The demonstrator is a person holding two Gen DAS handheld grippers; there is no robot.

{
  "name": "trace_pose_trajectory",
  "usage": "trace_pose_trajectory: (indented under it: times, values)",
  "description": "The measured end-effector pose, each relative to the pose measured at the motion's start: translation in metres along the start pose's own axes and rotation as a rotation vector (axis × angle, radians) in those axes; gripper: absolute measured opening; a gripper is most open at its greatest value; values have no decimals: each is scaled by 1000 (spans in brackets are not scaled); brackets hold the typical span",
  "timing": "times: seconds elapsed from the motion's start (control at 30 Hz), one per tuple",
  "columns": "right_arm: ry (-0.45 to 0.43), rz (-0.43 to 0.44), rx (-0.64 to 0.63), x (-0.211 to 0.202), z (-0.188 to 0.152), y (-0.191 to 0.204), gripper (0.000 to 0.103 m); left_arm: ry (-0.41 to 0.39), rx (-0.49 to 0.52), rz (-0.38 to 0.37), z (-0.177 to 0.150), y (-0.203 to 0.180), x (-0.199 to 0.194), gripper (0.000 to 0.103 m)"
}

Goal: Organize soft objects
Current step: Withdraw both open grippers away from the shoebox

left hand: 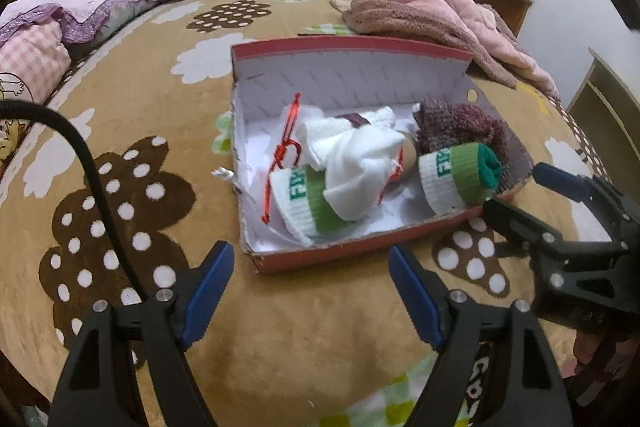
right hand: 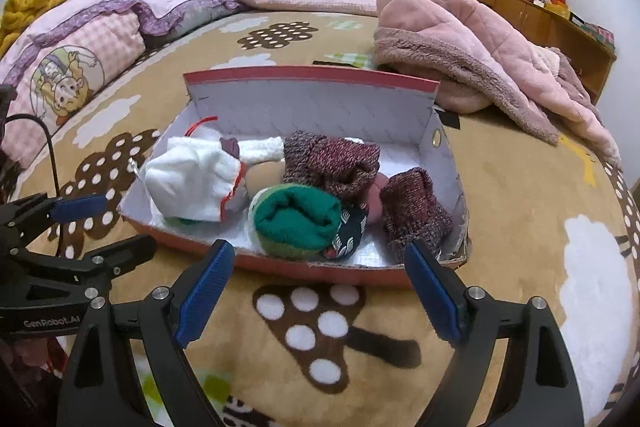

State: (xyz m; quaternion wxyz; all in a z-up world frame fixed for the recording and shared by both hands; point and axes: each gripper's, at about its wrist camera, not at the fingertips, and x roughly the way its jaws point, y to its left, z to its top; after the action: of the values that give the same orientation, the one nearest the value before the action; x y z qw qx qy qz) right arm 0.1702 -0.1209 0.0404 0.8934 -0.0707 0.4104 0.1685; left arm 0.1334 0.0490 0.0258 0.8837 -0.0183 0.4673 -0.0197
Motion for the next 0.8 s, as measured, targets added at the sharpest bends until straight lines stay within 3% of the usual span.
trace_pose_trajectory:
  times: [0.43, 0.6, 0.8]
  values:
    - [155, -17, 51, 19, -14, -2, 89, 132, -13, -18, -13, -8, 11, 83]
    - [203, -8, 100, 19, -19, -8, 89, 131, 15, -8, -17, -15, 0, 83]
    - [186, 11, 91, 8, -28, -5, 89, 91, 3, -5, -25, -18, -15, 83]
